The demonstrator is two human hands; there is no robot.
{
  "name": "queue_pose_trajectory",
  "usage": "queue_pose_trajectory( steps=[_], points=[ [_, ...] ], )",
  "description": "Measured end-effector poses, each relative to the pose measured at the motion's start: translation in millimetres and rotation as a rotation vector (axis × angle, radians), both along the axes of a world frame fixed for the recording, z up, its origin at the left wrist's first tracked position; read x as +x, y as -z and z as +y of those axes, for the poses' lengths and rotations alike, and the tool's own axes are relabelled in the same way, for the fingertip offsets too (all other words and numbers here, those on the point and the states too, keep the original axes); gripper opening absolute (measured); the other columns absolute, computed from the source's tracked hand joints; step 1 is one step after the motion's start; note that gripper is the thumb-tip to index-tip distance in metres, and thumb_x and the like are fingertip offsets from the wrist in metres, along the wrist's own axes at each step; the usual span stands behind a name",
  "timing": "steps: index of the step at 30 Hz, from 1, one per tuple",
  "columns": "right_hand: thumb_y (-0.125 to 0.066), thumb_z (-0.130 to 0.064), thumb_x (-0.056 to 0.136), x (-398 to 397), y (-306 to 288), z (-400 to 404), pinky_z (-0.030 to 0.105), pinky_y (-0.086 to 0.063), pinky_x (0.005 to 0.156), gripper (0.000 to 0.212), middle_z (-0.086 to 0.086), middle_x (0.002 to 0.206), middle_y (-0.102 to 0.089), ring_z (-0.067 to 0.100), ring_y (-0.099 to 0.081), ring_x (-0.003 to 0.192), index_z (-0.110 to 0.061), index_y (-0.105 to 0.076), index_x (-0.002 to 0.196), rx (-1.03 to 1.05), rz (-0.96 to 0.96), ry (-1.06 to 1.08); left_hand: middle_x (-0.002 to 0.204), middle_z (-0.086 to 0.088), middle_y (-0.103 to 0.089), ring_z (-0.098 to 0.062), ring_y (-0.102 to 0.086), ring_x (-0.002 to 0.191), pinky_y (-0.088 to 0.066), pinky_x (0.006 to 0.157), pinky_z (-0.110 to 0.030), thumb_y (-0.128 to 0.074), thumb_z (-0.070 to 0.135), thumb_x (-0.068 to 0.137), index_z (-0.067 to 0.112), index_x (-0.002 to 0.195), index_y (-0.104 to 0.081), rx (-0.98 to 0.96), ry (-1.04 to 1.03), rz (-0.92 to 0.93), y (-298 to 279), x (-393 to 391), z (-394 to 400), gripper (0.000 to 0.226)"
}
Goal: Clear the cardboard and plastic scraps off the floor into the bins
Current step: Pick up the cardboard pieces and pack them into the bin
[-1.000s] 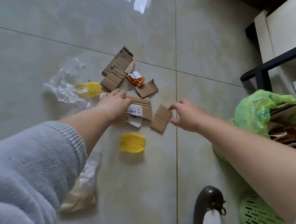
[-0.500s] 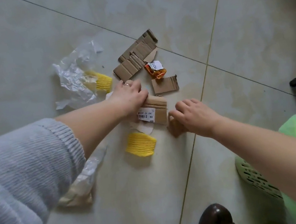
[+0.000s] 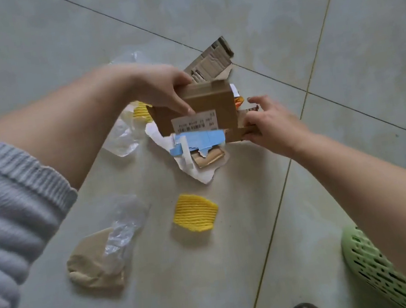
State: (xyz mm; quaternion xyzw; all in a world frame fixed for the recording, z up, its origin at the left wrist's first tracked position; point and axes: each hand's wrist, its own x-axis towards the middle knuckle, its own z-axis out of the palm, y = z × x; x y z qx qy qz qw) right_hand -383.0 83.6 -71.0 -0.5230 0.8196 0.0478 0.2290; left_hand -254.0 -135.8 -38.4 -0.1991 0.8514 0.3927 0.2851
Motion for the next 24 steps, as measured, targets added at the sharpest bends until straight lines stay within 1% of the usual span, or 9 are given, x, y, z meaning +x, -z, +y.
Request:
queue_pose_trajectory(
  steps=[3,5,9,12,14,17,20,22,24],
  points=[
    [-0.066,-0.035,0.082,-6,4,-8,0.039,-0.041,0.095,0.031,0.011,0.132,-0.044,0.033,-0.045,0.118,-0.019,-0.062,0.109,0.094,0.013,0.004,0.094,-0.003,-0.063,-0.014,-0.060,0.075,-0.047,0.059,-0.023,-0.071,0.024,0.080,0.020,0.098,-0.059,-0.050,-0.214,0.150,16,-11,1,0.022],
    [-0.064,-0.036,0.083,-5,7,-8,0.039,-0.038,0.092,0.035,0.012,0.123,-0.047,0.033,-0.045,0.113,-0.018,-0.060,0.112,0.121,0.067,-0.038,0.095,-0.003,-0.056,-0.018,-0.052,0.087,-0.039,0.067,-0.028,-0.069,0.030,0.080,0.020,0.090,-0.056,-0.173,-0.290,0.229,30,-18,6,0.019],
    [-0.064,-0.027,0.083,2,8,-5,0.037,-0.037,0.083,0.036,0.015,0.120,-0.045,0.034,-0.045,0.106,-0.008,-0.052,0.112,0.080,0.077,-0.015,0.108,-0.012,-0.057,-0.031,-0.046,0.110,-0.041,0.093,-0.041,-0.066,0.046,0.077,0.019,0.100,-0.060,-0.330,-0.369,0.215,56,-30,12,0.036],
    [-0.065,-0.022,0.084,7,10,-1,0.033,-0.036,0.072,0.039,0.014,0.120,-0.042,0.035,-0.051,0.097,-0.010,-0.046,0.115,0.039,0.012,0.077,0.116,-0.016,-0.054,-0.037,-0.045,0.116,-0.042,0.093,-0.044,-0.067,0.043,0.076,0.016,0.108,-0.060,-0.406,-0.403,0.162,63,-37,17,0.043],
    [-0.066,-0.020,0.082,11,11,1,0.034,-0.039,0.076,0.051,0.013,0.122,-0.042,0.036,-0.052,0.100,-0.017,-0.041,0.127,0.008,-0.055,0.175,0.116,-0.018,-0.056,-0.038,-0.047,0.114,-0.043,0.088,-0.040,-0.068,0.038,0.074,0.013,0.108,-0.060,-0.423,-0.426,0.146,65,-40,18,0.043],
    [-0.065,-0.014,0.082,13,17,7,0.039,-0.042,0.088,0.074,0.012,0.127,-0.046,0.036,-0.051,0.111,-0.027,-0.026,0.144,0.003,-0.110,0.271,0.115,-0.014,-0.058,-0.031,-0.053,0.108,-0.040,0.079,-0.031,-0.069,0.031,0.075,0.013,0.111,-0.055,-0.309,-0.487,0.174,63,-43,19,0.043],
    [-0.060,-0.014,0.084,14,14,16,0.034,-0.040,0.084,0.050,0.008,0.123,-0.058,0.030,-0.053,0.112,-0.023,-0.047,0.131,-0.070,-0.136,0.317,0.113,-0.010,-0.059,-0.024,-0.058,0.096,-0.044,0.071,-0.029,-0.071,0.025,0.077,0.011,0.115,-0.051,-0.117,-0.637,0.250,52,-43,19,0.045],
    [-0.059,-0.017,0.086,15,4,19,0.030,-0.039,0.073,0.032,0.008,0.110,-0.065,0.027,-0.057,0.099,-0.018,-0.057,0.118,-0.140,-0.157,0.411,0.108,-0.005,-0.058,-0.018,-0.062,0.086,-0.055,0.066,-0.030,-0.071,0.020,0.079,0.012,0.122,-0.047,0.138,-0.768,0.319,37,-35,14,0.050],
    [-0.058,-0.019,0.086,18,-6,18,0.030,-0.042,0.068,0.023,0.006,0.096,-0.066,0.023,-0.058,0.085,-0.018,-0.059,0.108,-0.228,-0.221,0.587,0.103,-0.004,-0.062,-0.018,-0.067,0.087,-0.060,0.073,-0.039,-0.069,0.016,0.082,0.012,0.122,-0.051,0.383,-0.783,0.353,23,-21,0,0.044]
  ],
)
